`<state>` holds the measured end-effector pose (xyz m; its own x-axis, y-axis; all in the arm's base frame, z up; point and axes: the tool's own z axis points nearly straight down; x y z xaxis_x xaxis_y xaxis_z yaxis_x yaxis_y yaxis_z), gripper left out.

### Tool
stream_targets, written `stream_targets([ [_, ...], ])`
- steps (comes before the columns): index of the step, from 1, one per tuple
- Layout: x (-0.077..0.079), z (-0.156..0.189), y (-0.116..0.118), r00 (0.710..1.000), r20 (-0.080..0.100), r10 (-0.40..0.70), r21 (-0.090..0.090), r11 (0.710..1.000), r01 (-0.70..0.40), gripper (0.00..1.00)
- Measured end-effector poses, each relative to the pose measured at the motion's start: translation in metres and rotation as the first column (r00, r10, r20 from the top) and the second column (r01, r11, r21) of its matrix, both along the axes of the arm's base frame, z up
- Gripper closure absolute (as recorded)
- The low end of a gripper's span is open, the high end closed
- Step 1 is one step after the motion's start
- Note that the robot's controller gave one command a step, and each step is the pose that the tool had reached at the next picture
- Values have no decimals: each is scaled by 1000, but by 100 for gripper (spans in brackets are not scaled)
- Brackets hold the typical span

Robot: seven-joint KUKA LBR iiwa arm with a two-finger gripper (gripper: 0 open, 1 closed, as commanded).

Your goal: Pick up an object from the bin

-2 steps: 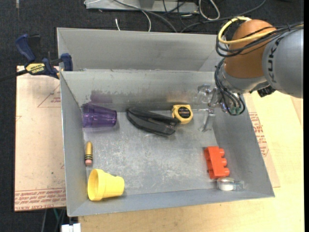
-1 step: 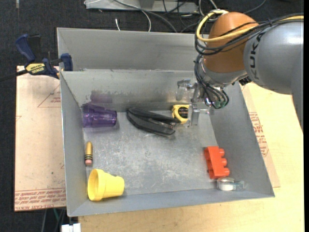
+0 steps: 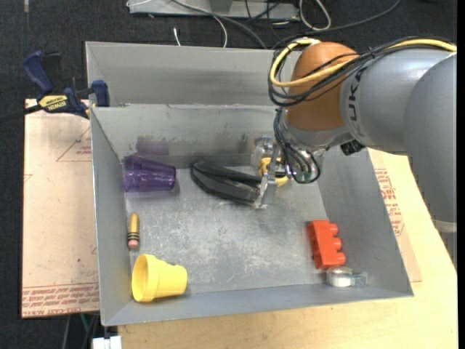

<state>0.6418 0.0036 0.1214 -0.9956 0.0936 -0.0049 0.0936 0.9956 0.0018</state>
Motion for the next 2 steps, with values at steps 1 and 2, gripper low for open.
stream_targets([
  [1, -9, -52, 59, 995, 21, -96, 0, 995, 96, 0],
  [2, -13, -49, 51, 994, 12, -112, 4, 994, 112, 100],
])
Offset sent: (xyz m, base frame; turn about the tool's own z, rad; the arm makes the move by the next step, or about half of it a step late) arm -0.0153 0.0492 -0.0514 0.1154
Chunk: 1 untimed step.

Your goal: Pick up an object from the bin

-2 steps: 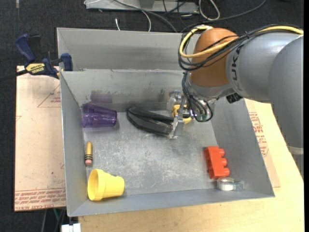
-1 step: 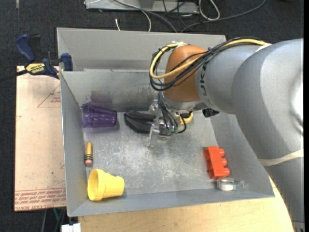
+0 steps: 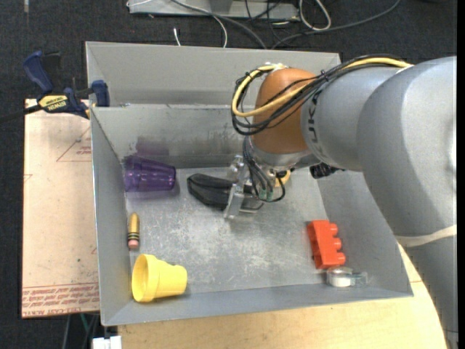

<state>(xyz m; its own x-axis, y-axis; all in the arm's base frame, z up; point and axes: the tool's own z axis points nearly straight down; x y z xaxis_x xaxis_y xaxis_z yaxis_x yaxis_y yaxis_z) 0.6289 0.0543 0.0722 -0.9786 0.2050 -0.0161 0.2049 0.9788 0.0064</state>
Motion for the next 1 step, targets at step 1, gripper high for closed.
stream_targets([
  [1, 0, 0, 0, 1000, 0, 0, 0, 1000, 0, 100],
])
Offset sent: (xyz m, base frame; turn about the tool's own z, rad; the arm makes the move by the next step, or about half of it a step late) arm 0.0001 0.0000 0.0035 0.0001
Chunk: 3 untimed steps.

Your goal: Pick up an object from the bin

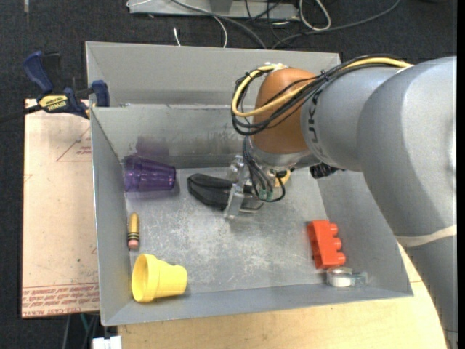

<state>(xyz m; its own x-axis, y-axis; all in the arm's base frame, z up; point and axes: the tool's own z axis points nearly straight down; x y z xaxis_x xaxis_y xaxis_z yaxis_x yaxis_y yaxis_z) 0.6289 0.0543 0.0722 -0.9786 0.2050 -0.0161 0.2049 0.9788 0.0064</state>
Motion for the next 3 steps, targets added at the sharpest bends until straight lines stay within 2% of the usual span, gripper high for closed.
stream_targets([
  [1, 0, 1, 0, 1000, 0, 1, 0, 1000, -1, 100],
  [2, -4, 38, 0, 1000, -13, 1, -1, 1000, -1, 100],
  [3, -3, 63, 0, 1000, -8, 3, 0, 1000, -3, 100],
])
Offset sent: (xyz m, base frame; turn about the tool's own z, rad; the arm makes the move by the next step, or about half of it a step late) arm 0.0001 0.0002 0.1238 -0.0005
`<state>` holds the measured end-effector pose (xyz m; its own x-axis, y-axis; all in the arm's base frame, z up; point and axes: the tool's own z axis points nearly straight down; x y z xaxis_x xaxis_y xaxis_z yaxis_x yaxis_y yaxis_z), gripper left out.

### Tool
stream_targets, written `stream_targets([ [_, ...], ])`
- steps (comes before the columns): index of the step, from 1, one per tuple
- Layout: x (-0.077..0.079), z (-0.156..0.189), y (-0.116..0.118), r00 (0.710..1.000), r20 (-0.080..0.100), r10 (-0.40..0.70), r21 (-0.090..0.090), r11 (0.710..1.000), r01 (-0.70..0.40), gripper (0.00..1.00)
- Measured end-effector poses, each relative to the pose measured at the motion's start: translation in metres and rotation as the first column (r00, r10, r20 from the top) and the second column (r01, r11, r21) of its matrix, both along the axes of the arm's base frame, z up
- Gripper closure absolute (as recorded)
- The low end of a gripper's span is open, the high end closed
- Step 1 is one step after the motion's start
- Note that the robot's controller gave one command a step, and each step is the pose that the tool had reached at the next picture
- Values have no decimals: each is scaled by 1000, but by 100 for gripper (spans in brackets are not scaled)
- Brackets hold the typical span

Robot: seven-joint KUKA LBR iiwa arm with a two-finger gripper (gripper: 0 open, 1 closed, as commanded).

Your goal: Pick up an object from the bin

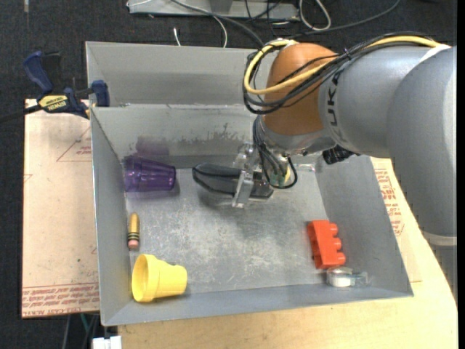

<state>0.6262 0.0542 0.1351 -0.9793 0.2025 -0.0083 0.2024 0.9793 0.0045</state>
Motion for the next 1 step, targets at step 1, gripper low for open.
stream_targets([
  [1, -2, 15, 0, 1000, -9, 1, 0, 1000, -1, 100],
])
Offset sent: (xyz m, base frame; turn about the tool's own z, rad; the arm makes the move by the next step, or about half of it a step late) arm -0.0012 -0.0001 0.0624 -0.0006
